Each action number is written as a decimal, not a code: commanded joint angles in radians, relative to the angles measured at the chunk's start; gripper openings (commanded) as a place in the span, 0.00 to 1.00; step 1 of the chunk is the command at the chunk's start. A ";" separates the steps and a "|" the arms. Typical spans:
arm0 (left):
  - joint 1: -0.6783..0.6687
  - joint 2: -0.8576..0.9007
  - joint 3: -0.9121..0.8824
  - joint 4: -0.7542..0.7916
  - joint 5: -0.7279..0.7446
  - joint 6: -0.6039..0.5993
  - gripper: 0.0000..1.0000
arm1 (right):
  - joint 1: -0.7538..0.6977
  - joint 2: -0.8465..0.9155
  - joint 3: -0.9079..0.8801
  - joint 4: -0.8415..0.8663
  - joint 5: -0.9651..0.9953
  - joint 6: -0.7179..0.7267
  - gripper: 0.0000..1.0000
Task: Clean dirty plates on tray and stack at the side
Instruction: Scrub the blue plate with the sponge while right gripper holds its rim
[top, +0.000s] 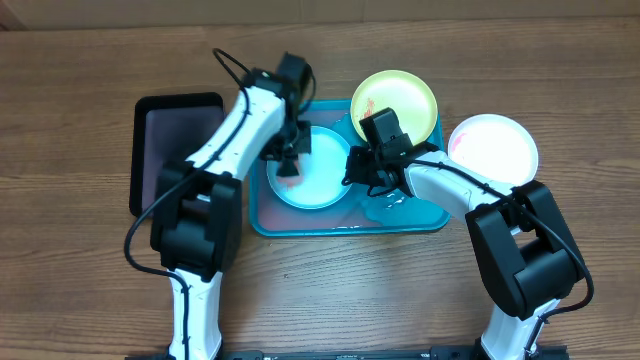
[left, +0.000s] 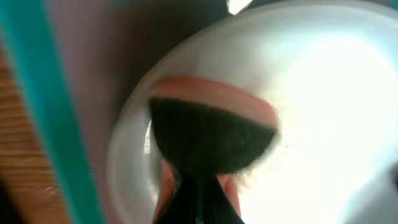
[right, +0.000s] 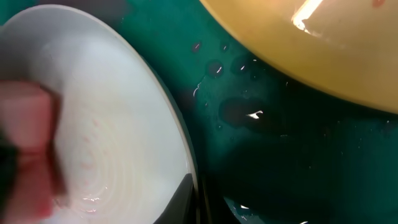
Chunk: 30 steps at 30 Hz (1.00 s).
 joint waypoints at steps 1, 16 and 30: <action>-0.006 -0.012 -0.092 0.061 -0.104 0.022 0.04 | 0.002 0.009 0.013 -0.004 -0.007 0.008 0.04; -0.006 -0.013 -0.159 0.098 0.623 0.461 0.04 | 0.002 0.009 0.013 -0.008 -0.011 0.007 0.04; -0.005 -0.013 -0.154 0.285 -0.352 -0.154 0.04 | 0.002 0.009 0.013 -0.020 -0.010 0.007 0.04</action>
